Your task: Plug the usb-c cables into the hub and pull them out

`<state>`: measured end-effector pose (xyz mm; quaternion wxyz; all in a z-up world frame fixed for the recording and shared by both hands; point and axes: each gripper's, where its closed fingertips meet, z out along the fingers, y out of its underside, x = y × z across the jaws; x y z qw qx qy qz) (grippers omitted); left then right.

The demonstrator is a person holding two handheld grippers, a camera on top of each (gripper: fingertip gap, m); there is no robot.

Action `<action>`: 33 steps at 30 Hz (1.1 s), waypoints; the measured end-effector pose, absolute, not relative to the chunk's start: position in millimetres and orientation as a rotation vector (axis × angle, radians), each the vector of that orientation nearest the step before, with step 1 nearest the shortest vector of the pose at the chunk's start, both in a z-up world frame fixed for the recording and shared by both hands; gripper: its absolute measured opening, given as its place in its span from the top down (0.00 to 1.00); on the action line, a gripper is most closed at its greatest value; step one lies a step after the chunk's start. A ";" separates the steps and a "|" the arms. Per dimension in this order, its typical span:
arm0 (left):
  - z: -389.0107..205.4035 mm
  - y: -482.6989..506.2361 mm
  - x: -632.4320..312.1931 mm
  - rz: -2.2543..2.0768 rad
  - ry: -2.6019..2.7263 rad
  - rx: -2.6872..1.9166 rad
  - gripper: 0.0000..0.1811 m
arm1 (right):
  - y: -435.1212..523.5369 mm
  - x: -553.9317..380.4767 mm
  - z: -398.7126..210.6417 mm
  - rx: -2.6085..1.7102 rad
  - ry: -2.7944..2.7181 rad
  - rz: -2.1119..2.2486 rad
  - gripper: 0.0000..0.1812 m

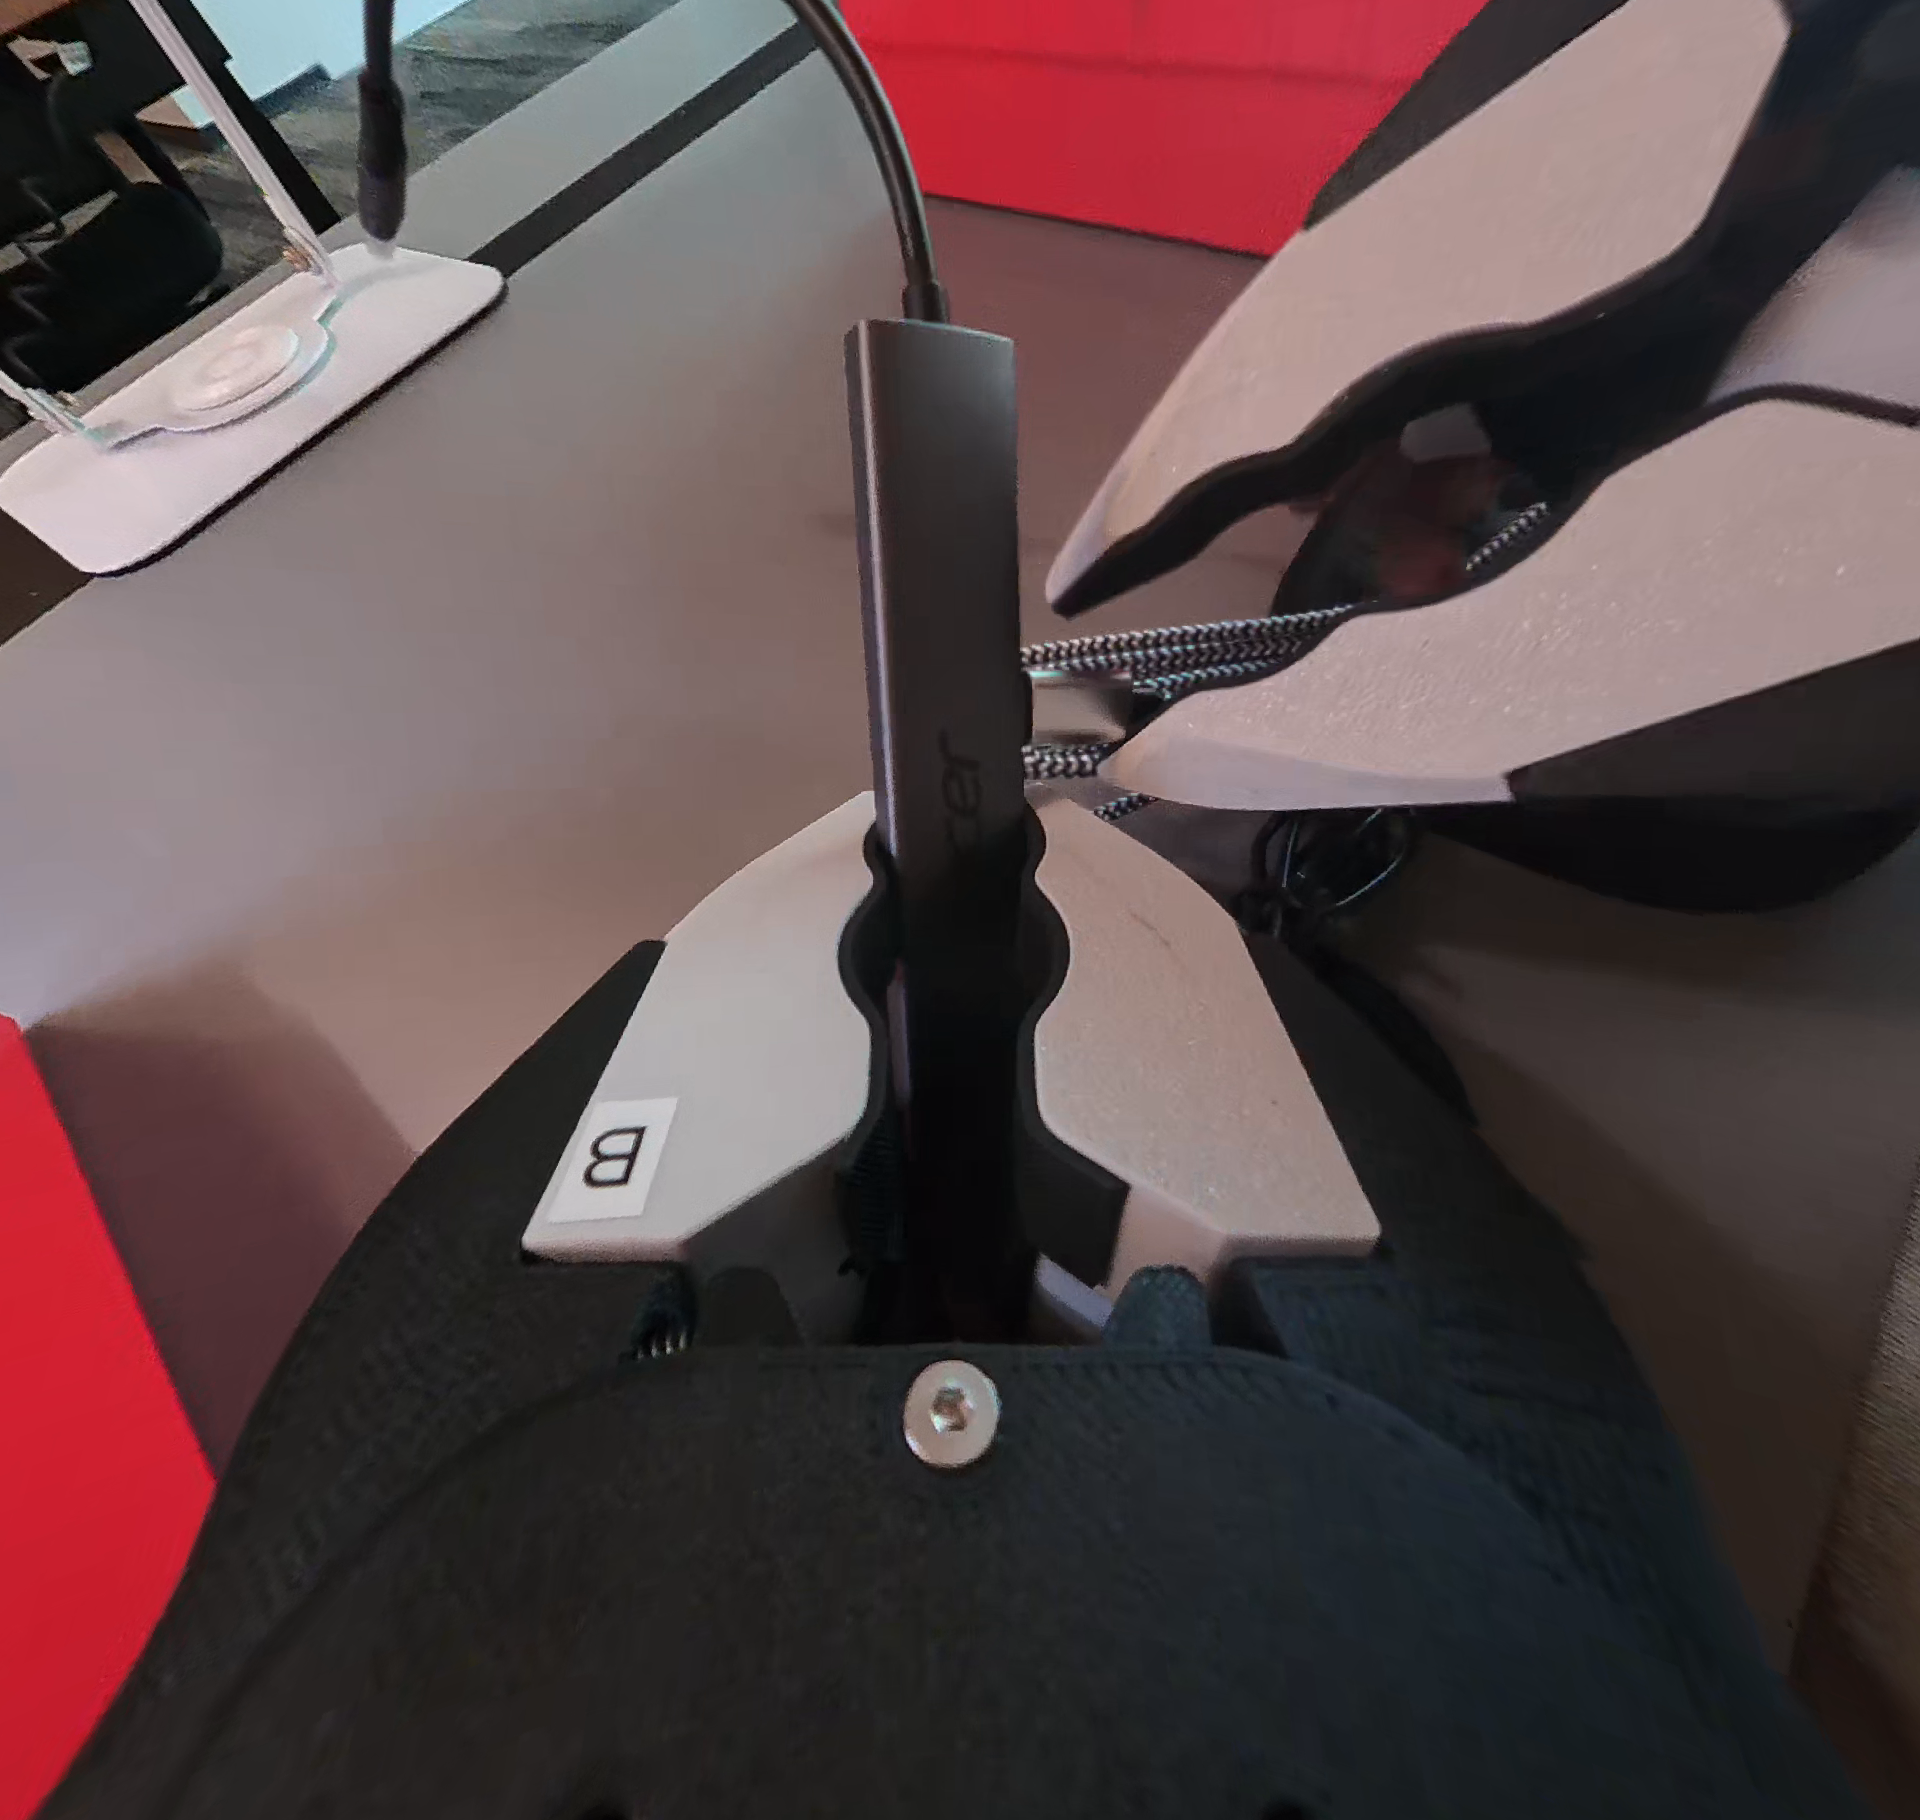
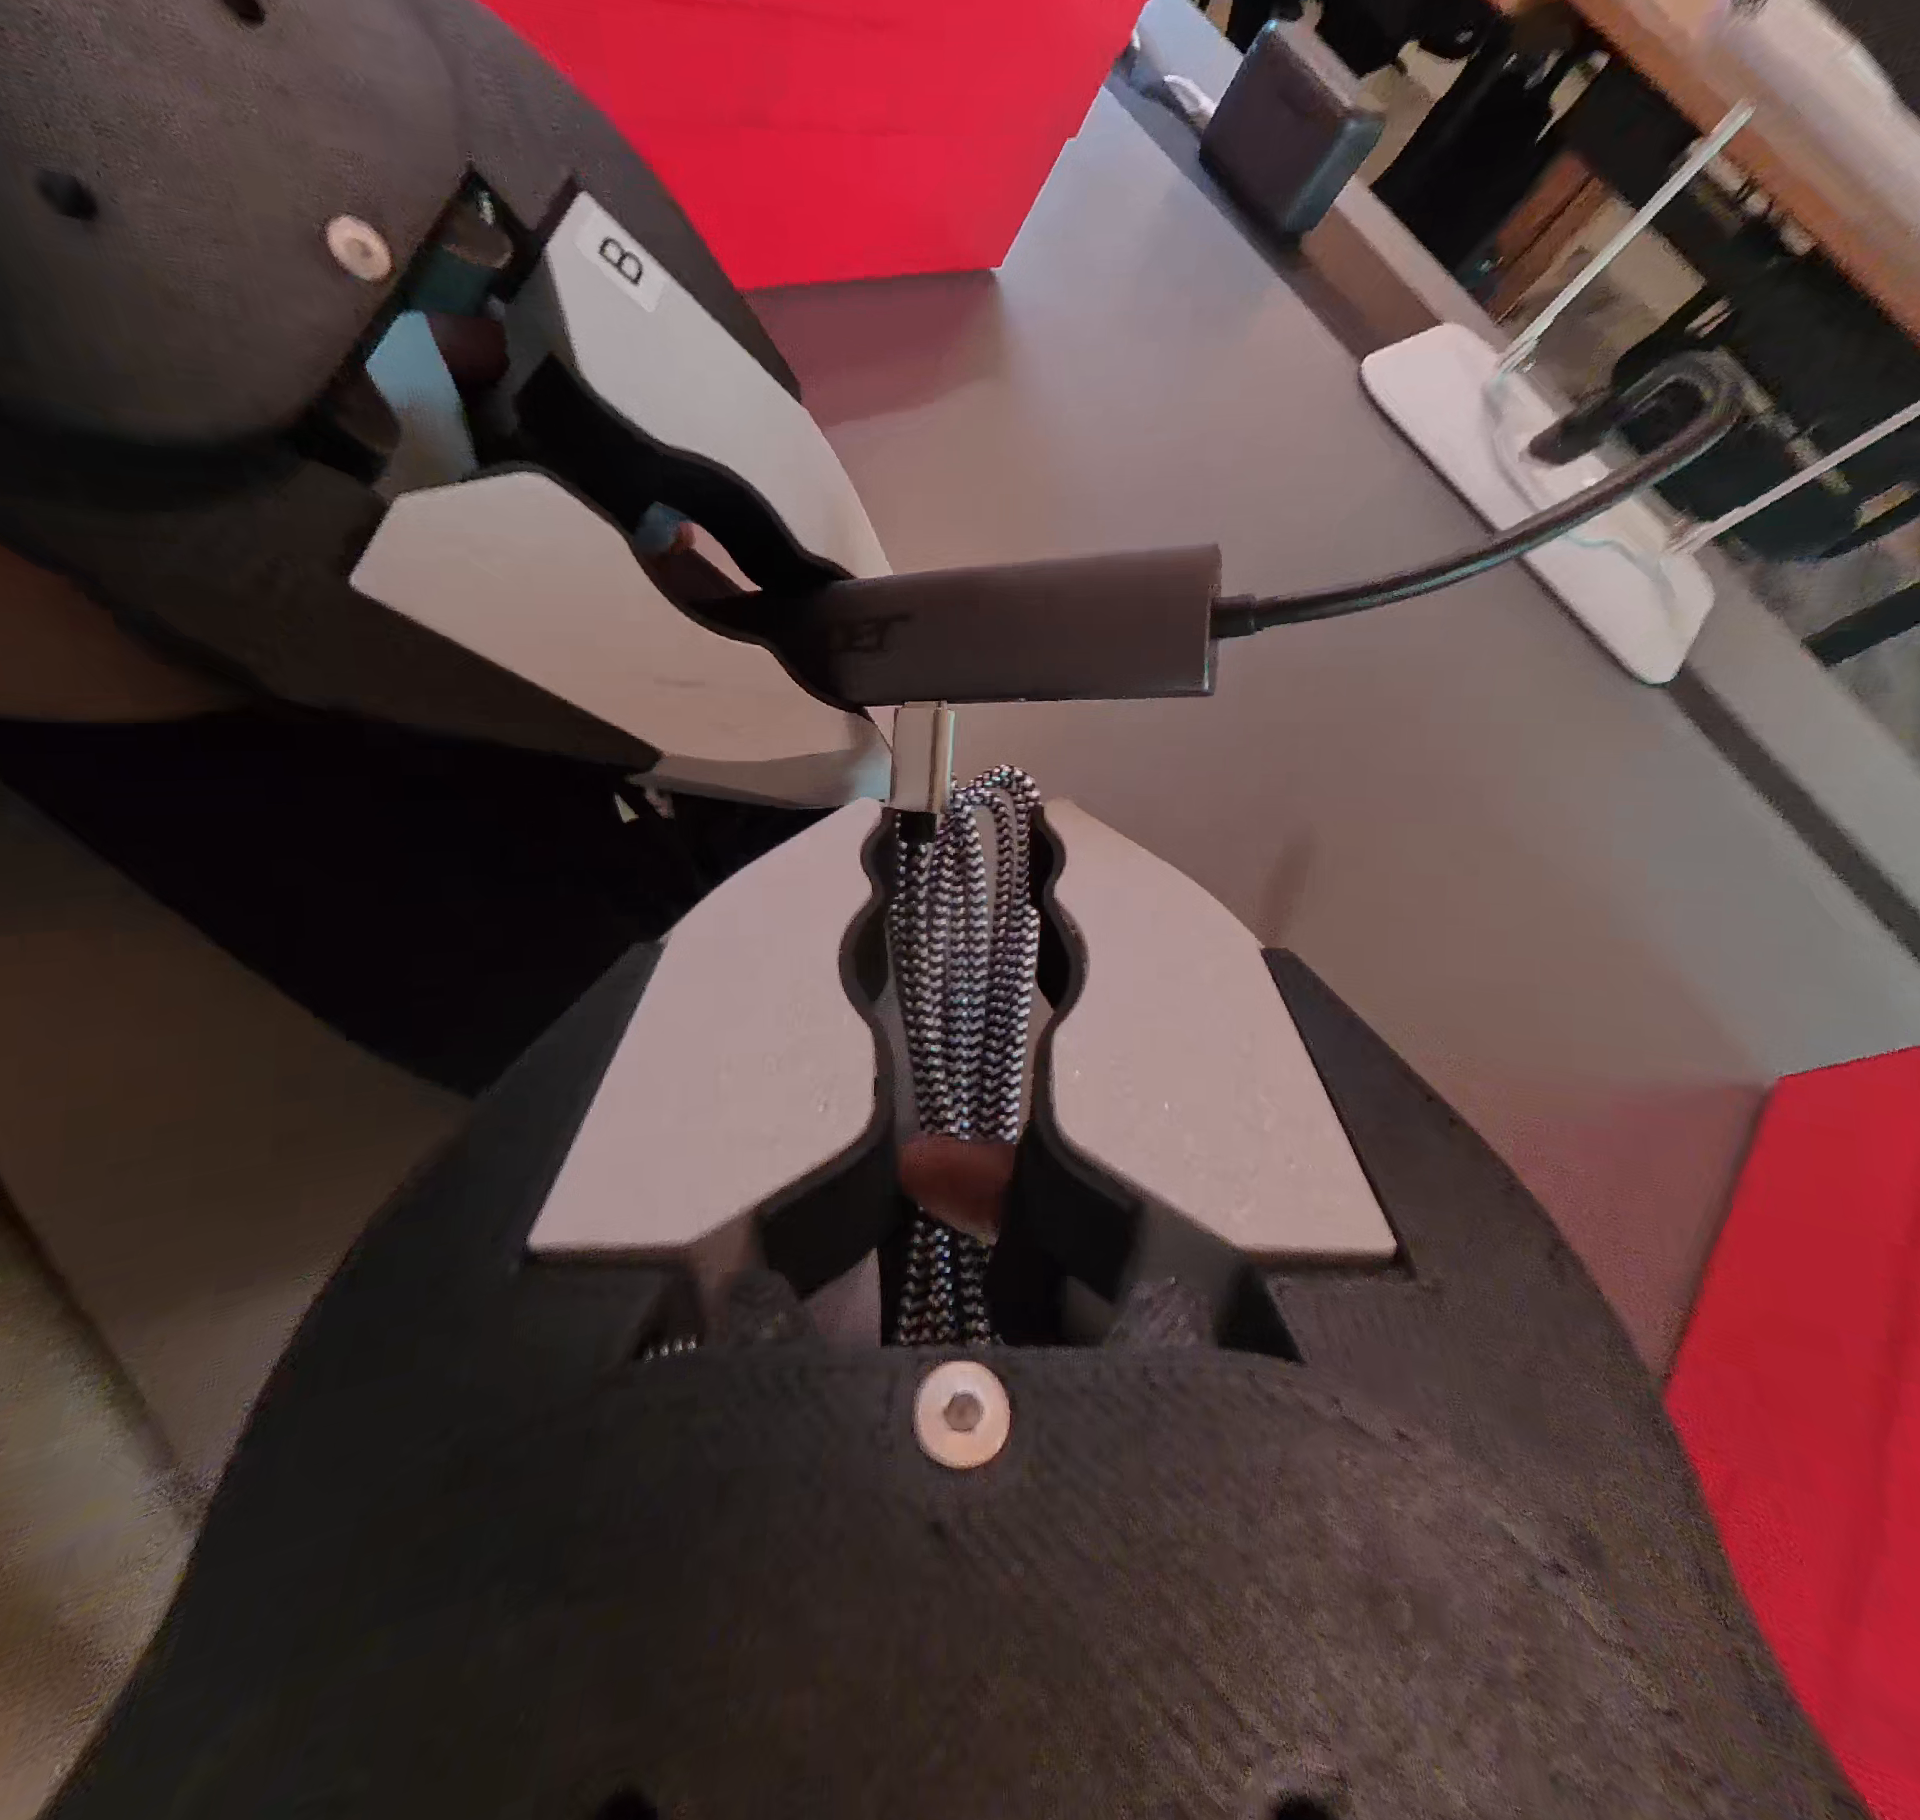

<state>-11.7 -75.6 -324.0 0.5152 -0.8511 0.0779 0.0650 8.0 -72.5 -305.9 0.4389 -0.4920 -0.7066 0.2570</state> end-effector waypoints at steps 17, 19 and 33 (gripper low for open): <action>-316.0 -77.2 -19.3 0.348 0.200 -1.975 0.92 | -69.8 -14.8 -308.1 -1.048 -1.739 0.274 0.94; -315.8 -77.3 -22.6 0.375 0.186 -1.975 0.91 | -68.1 -18.5 -308.1 -1.008 -1.719 0.261 0.94; -325.5 -75.1 -23.1 0.272 0.165 -2.050 0.89 | -73.1 -3.7 -311.3 -0.784 -1.743 0.164 0.96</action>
